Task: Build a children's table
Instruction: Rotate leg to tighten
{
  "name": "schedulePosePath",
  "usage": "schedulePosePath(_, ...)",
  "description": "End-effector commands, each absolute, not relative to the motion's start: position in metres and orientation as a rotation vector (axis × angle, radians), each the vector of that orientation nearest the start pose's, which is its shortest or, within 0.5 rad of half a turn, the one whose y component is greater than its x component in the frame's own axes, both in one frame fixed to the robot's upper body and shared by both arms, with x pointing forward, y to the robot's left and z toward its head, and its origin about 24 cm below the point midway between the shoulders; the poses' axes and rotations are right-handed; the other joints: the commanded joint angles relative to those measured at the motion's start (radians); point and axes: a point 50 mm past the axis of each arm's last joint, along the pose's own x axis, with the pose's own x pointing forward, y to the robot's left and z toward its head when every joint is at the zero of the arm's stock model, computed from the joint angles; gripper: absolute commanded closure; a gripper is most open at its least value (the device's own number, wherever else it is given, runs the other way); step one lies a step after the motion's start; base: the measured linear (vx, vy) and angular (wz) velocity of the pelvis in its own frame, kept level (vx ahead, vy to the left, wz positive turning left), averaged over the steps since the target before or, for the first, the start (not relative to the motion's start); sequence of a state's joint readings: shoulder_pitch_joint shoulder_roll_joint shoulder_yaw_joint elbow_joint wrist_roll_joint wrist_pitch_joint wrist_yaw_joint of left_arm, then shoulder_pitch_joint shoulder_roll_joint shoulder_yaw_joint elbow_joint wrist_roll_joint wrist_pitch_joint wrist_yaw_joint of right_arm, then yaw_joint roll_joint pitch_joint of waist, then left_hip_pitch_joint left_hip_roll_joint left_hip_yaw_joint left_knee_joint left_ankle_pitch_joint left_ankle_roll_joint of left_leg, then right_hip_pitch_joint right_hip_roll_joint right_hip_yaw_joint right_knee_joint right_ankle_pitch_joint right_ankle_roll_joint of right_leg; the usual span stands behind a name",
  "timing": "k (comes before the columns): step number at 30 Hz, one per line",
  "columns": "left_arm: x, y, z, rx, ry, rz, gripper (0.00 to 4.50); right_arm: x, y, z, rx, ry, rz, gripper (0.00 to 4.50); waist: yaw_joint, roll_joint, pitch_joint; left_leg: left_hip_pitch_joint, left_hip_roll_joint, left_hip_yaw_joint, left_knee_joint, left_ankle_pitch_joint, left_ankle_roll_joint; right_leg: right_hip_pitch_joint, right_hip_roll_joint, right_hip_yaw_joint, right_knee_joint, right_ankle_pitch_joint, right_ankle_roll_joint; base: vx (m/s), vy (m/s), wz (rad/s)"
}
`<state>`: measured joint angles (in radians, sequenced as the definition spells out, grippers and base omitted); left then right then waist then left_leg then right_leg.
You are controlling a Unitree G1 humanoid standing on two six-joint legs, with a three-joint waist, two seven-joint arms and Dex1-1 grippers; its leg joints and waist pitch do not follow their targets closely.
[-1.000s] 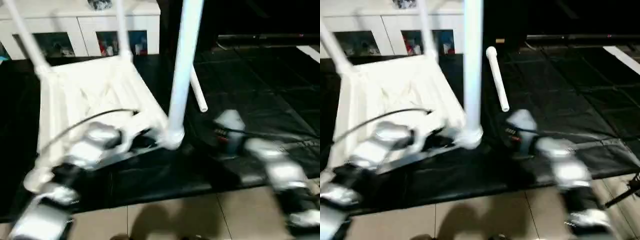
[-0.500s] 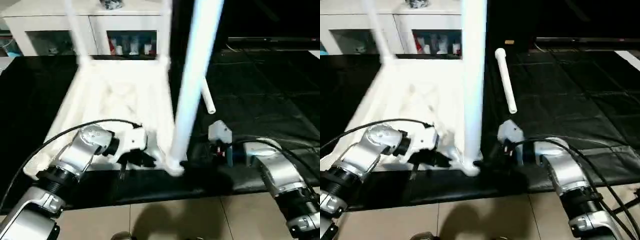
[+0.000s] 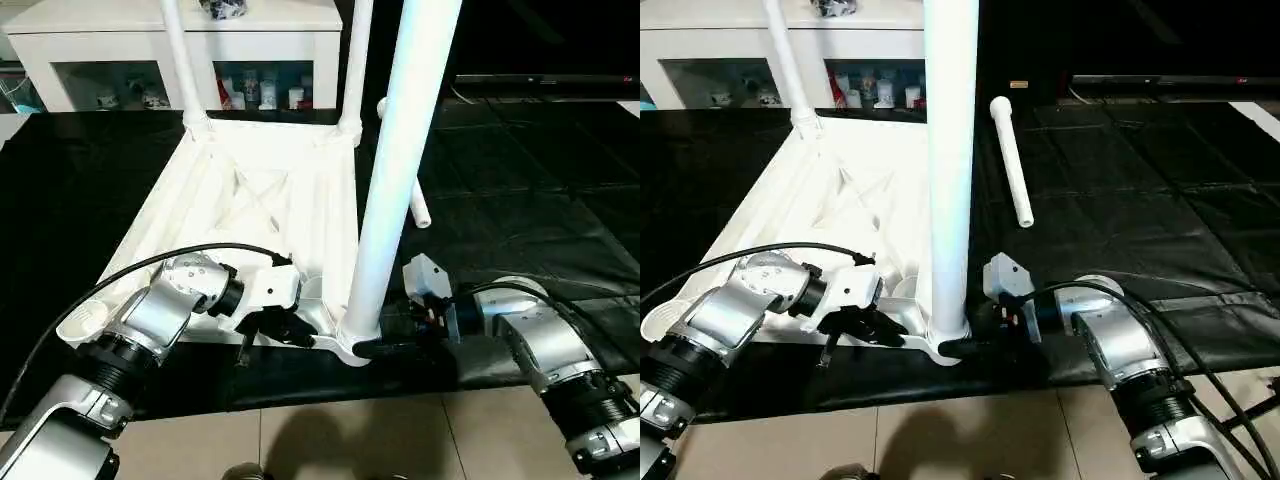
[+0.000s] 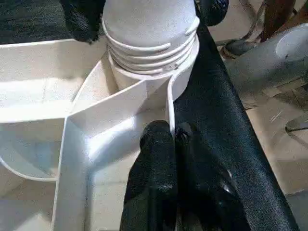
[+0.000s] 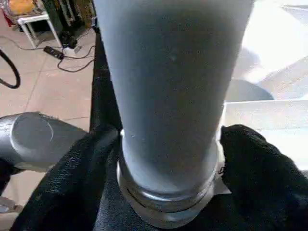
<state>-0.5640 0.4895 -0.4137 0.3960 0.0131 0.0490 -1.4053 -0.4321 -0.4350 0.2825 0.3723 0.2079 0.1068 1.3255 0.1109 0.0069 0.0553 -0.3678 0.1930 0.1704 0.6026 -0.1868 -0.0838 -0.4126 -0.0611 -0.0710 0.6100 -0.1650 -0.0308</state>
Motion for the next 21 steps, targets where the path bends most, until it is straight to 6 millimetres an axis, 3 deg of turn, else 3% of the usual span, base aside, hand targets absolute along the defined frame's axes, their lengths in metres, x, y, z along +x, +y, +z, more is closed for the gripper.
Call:
schedulePosePath(1, 0.288, 0.120, 0.070, 0.649, 0.424, -1.720, 4.50, 0.284, -0.137, 0.058, -0.205, 0.320, 1.515, 1.13, -0.009, -0.001, -0.074, 0.008, 0.038, -0.005, -0.066, -0.159, 0.072, 0.060, -0.073, 0.048, -0.071, -0.241, -0.190, 0.000, 0.000, 0.00)
schedulePosePath(6, 0.288, 0.121, 0.070, 0.647, 0.428, -1.720, 4.50, 0.283, -0.136, 0.058, -0.195, 0.325, 1.531, 1.63, -0.008, -0.001, -0.074, 0.007, 0.037, -0.005, -0.066, -0.151, 0.075, 0.061, -0.073, 0.048, -0.069, -0.223, -0.194, 0.000, 0.000, 0.00)
schedulePosePath(11, 0.293, 0.121, 0.071, 0.625, 0.437, -1.664, 4.50, 0.282, -0.134, 0.056, -0.182, 0.322, 1.518, 1.78, -0.008, -0.001, -0.073, 0.008, 0.037, -0.005, -0.066, -0.158, 0.071, 0.060, -0.073, 0.048, -0.071, -0.240, -0.190, 0.000, 0.000, 0.00)
schedulePosePath(13, 0.300, 0.119, 0.072, 0.591, 0.443, -1.585, 4.50, 0.284, -0.133, 0.053, -0.177, 0.332, 1.454, 1.80, -0.009, 0.000, -0.071, 0.008, 0.037, -0.005, -0.067, -0.160, 0.067, 0.060, -0.073, 0.048, -0.072, -0.248, -0.188, 0.000, 0.000, 0.00)
schedulePosePath(16, 0.317, 0.110, 0.081, 0.467, 0.396, -1.400, 4.50, 0.294, -0.125, 0.042, -0.175, 0.388, 1.251, 1.81, -0.017, 0.000, -0.062, 0.016, 0.030, -0.007, -0.072, -0.230, 0.033, 0.057, -0.074, 0.045, -0.090, -0.394, -0.155, 0.000, 0.000, 0.00)
schedulePosePath(19, 0.326, 0.106, 0.084, 0.428, 0.380, -1.281, 4.50, 0.303, -0.115, 0.038, -0.126, 0.382, 1.113, 1.81, -0.030, -0.004, -0.061, 0.018, 0.026, -0.012, -0.074, -0.260, 0.019, 0.058, -0.077, 0.041, -0.100, -0.483, -0.119, 0.000, 0.000, 0.00)
schedulePosePath(20, 0.333, 0.103, 0.087, 0.400, 0.375, -1.182, 4.50, 0.312, -0.108, 0.034, -0.085, 0.380, 0.996, 1.81, -0.046, -0.003, -0.059, 0.008, 0.023, -0.017, -0.077, -0.255, 0.012, 0.063, -0.077, 0.037, -0.101, -0.504, -0.105, 0.000, 0.000, 0.00)
schedulePosePath(21, 0.335, 0.101, 0.088, 0.388, 0.374, -1.150, 4.50, 0.315, -0.105, 0.033, -0.075, 0.382, 0.949, 1.81, -0.046, -0.003, -0.059, 0.008, 0.023, -0.017, -0.077, -0.255, 0.012, 0.063, -0.077, 0.037, -0.101, -0.504, -0.105, 0.000, 0.000, 0.00)
